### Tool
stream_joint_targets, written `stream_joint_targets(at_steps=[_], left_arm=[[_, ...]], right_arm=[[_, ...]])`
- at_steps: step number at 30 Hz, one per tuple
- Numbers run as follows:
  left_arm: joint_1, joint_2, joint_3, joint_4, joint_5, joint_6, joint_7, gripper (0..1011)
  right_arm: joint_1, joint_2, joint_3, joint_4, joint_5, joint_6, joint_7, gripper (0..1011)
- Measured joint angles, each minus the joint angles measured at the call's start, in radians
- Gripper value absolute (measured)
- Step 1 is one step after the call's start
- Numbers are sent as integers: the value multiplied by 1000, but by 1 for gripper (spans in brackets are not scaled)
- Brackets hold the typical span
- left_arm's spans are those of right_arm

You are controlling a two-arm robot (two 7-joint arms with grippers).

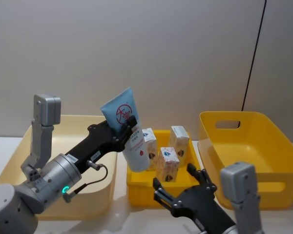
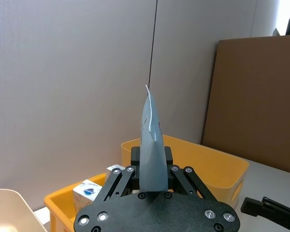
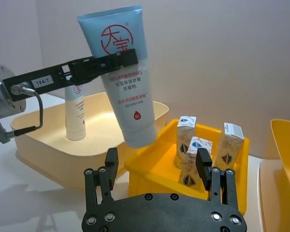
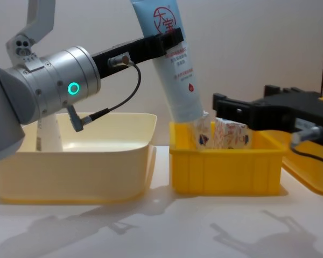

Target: Bimanual collaborative sorting of washing and personal care products

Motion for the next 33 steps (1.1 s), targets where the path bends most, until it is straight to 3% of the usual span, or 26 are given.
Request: stream_joint_targets(at_steps=[10,20,33], left_arm=[[-1,0,1,1,-1,0,-2,246],[-1,0,1,1,-2,0,-3,246],[-1,0,1,1,-2,0,-3,246]], right_arm=[[40,-56,-59,34,-110,10,-79,1000],[93,-131,-110,114,-219,-18,-174,1000],[142,-200,-133,199,-295,-50,-246,1000]])
